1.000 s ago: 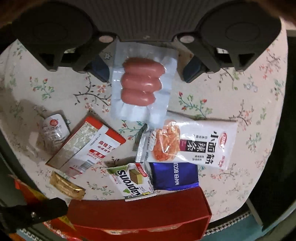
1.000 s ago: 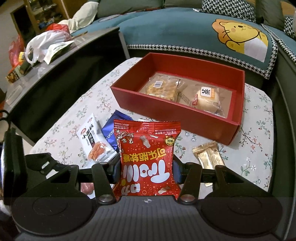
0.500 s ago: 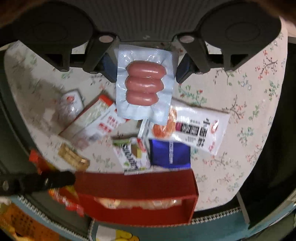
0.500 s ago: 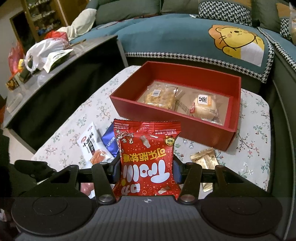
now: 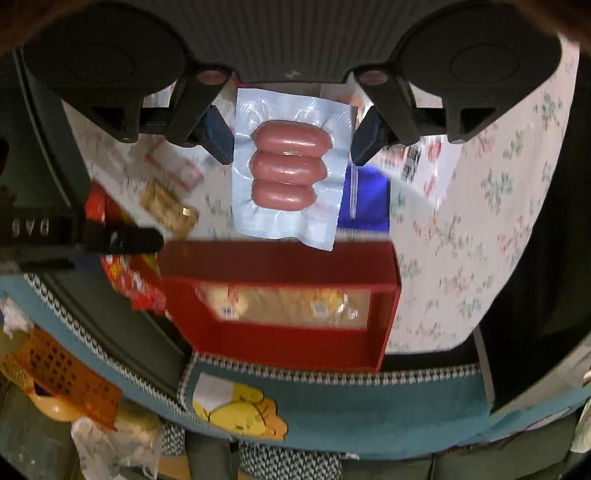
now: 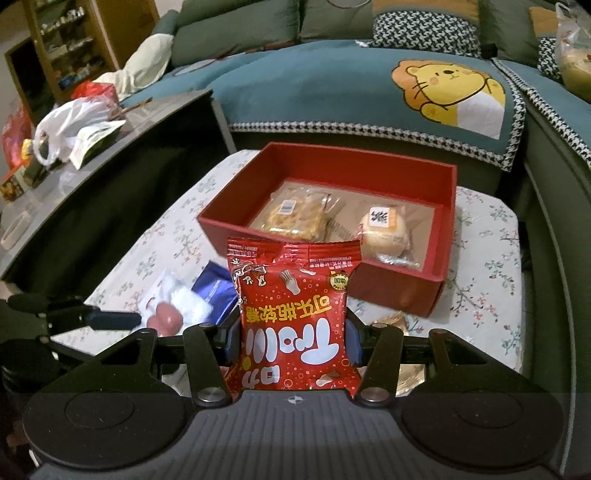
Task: Organize snacks
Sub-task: 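Lift the sausage pack and Trolli bag and carry both over the red box, then lower both held snacks into the red box and open both tools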
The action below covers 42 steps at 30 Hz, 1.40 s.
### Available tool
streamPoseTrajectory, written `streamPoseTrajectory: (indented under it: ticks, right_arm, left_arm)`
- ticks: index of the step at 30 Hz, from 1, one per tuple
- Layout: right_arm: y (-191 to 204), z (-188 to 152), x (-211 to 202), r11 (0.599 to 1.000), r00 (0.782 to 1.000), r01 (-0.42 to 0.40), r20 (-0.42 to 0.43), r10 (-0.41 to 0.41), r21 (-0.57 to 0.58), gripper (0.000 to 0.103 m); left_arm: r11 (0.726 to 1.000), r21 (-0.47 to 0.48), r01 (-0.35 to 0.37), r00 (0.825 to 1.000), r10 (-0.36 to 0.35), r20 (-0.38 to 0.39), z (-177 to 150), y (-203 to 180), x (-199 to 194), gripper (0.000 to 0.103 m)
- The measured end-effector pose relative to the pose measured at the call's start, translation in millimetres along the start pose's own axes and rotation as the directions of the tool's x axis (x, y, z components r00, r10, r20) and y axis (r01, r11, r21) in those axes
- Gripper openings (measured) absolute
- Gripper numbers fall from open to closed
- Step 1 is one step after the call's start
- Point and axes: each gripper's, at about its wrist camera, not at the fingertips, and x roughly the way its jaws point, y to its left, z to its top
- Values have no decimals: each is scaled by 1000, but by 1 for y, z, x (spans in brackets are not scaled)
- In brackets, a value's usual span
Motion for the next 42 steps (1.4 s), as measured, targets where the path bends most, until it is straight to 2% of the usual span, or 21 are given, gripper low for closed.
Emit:
streamPoseTrajectory:
  ticks: [6,23,34,42]
  right_arm:
    - [-7,10,4,999,999,29,17,-29,24,60]
    - [-18,45,27,995,995,83,47,-85,48,60]
    - [-33,60,38,991,992,110,56,-114,79,60]
    - [-43,69,55,987,989,134,47,-138,83,60]
  left_arm:
    - [1000,-11,-1,999,2,47,30,3,11,103]
    - [999,-20,-33,993,35,109,92,3,44,103]
    - [998,-55,-38,992,44,119,119,7,66,103]
    - [996,-62,-56,994,62,95,128,7,87,103]
